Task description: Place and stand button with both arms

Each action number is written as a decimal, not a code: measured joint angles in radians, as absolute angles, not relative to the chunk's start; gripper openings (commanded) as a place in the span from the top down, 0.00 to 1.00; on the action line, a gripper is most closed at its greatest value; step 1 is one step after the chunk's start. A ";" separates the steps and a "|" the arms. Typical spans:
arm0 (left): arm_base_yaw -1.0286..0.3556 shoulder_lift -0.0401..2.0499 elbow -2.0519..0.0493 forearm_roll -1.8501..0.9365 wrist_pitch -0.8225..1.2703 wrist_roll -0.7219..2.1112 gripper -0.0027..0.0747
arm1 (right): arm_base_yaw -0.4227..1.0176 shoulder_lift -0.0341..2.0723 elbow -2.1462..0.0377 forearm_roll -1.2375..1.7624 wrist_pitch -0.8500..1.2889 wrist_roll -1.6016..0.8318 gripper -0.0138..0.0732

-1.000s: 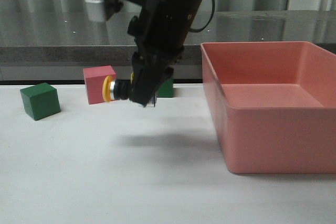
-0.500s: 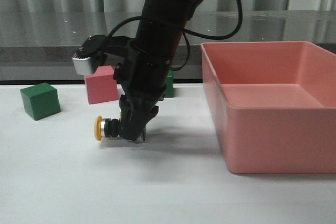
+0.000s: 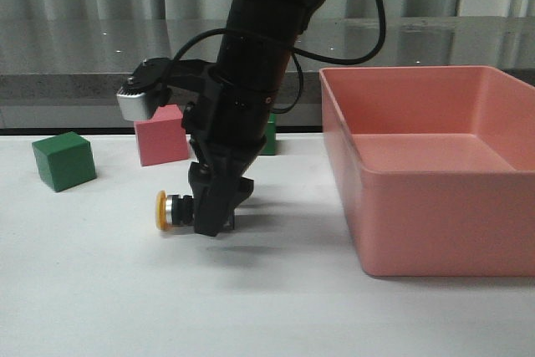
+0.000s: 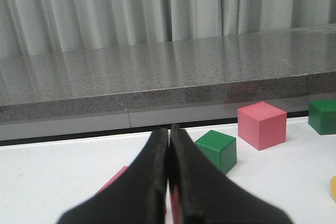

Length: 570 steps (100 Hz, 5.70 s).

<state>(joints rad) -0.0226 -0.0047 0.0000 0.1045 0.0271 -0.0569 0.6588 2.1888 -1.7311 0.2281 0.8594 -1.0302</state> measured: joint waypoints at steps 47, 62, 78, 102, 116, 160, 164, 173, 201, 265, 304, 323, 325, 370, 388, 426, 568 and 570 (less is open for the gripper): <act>-0.023 -0.005 0.000 0.104 0.027 -0.057 0.99 | 0.621 1.851 -1.731 0.133 0.923 -0.732 0.84; -0.023 -0.005 0.000 0.104 0.027 -0.057 0.99 | 0.546 1.746 -1.731 0.110 0.946 -0.564 0.97; -0.023 -0.005 0.000 0.104 0.027 -0.057 0.99 | 0.458 1.642 -1.687 0.108 0.933 -0.453 0.97; -0.023 -0.005 0.000 0.104 0.027 -0.057 0.99 | 0.301 1.385 -1.333 0.108 0.683 -0.368 0.97; -0.023 -0.005 0.000 0.104 0.027 -0.057 0.99 | 0.202 1.197 -1.084 0.106 0.521 -0.341 0.97; -0.023 -0.005 0.000 0.104 0.027 -0.057 0.99 | 0.114 0.679 -0.556 0.110 0.220 -0.295 0.97; -0.023 -0.005 0.000 0.104 0.027 -0.057 0.99 | 0.114 0.635 -0.524 0.110 0.217 -0.295 0.97; -0.023 -0.005 0.000 0.104 0.027 -0.057 0.99 | 0.114 0.548 -0.467 0.110 0.211 -0.295 0.97; -0.023 -0.005 0.000 0.104 0.027 -0.057 0.99 | 0.114 0.350 -0.389 0.110 0.211 -0.295 0.97; -0.023 0.146 -0.354 -0.144 0.409 -0.061 0.99 | 0.114 0.332 -0.385 0.110 0.242 -0.294 0.97; -0.023 0.641 -0.709 -0.161 0.549 -0.018 0.99 | 0.114 0.332 -0.385 0.110 0.242 -0.294 0.97; -0.023 0.810 -0.735 -0.178 0.555 0.058 0.89 | 0.114 0.332 -0.385 0.110 0.242 -0.294 0.97; -0.023 0.828 -0.735 -0.183 0.555 0.072 0.85 | 0.114 0.332 -0.385 0.110 0.242 -0.294 0.97; -0.062 1.099 -0.736 -0.372 0.537 0.228 0.26 | 0.114 0.332 -0.385 0.110 0.242 -0.293 0.97; -0.084 1.190 -0.740 -0.499 0.503 0.514 0.26 | 0.114 0.332 -0.385 0.110 0.242 -0.293 0.97; -0.091 1.470 -0.933 -1.095 0.898 1.537 0.26 | 0.114 0.332 -0.385 0.110 0.242 -0.293 0.97; -0.096 1.988 -1.092 -1.298 0.965 2.272 0.26 | 0.114 0.332 -0.385 0.110 0.242 -0.293 0.97; -0.096 1.995 -1.092 -1.304 0.965 2.278 0.26 | 0.114 0.332 -0.385 0.110 0.242 -0.293 0.97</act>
<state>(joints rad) -0.0958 1.9948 -1.0919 -1.3043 0.9649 2.2780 0.1139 0.3325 -0.3848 0.1099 0.2418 -0.2930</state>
